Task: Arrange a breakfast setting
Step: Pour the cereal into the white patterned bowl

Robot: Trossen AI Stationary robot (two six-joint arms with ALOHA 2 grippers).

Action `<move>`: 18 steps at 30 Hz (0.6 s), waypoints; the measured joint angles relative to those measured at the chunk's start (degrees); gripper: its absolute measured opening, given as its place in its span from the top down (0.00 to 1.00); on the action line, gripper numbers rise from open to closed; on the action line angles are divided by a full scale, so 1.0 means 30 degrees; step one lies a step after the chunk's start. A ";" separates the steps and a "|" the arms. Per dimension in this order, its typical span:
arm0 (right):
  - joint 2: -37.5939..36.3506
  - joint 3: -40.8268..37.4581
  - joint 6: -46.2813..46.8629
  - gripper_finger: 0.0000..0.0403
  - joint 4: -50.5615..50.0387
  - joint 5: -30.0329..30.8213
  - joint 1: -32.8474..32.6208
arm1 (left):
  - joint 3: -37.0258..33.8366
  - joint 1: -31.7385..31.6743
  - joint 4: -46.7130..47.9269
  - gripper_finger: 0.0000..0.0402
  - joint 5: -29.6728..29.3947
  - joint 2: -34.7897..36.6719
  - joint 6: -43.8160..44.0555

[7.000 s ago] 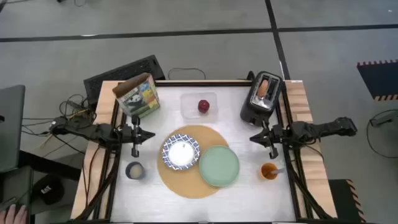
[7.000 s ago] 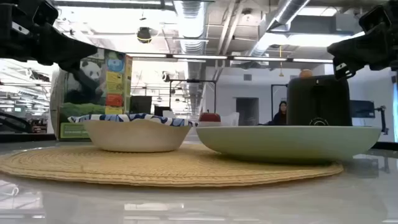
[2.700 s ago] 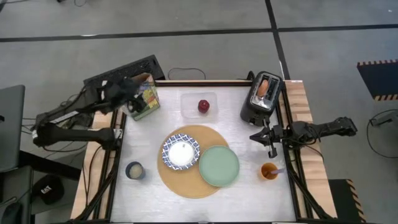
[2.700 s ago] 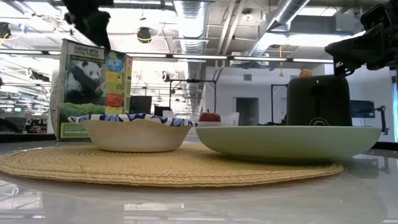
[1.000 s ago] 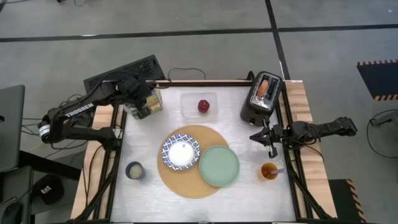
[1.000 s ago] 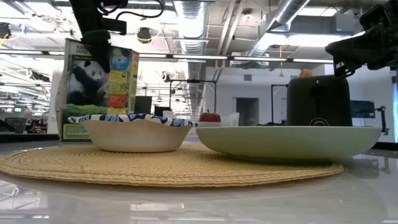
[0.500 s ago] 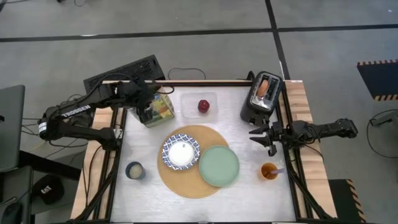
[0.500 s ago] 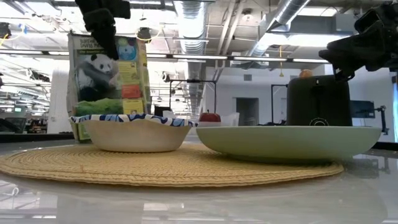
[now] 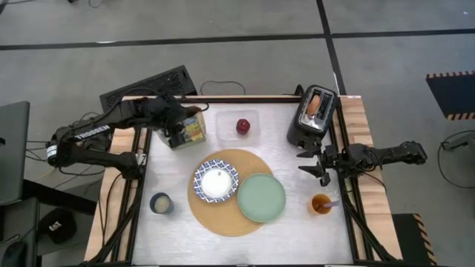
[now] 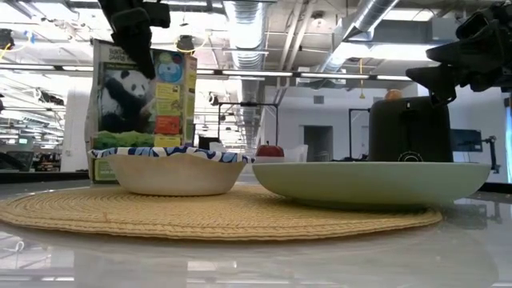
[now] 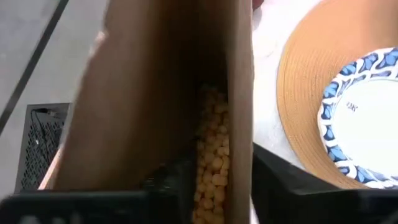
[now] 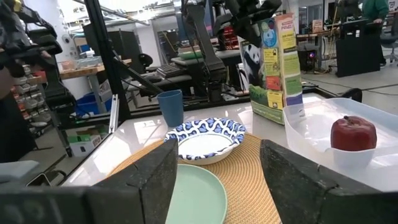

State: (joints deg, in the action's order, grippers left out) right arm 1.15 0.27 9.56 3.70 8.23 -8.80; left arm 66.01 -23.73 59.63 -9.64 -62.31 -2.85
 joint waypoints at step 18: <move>0.0006 0.0007 -0.0328 0.37 0.0000 0.0000 0.0000 | 0.5505 0.0000 0.3459 0.41 -0.0135 0.0033 0.0739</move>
State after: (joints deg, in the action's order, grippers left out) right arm 1.17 0.30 8.58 3.70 8.23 -8.80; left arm 82.53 -23.73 70.01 -10.04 -62.22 -0.63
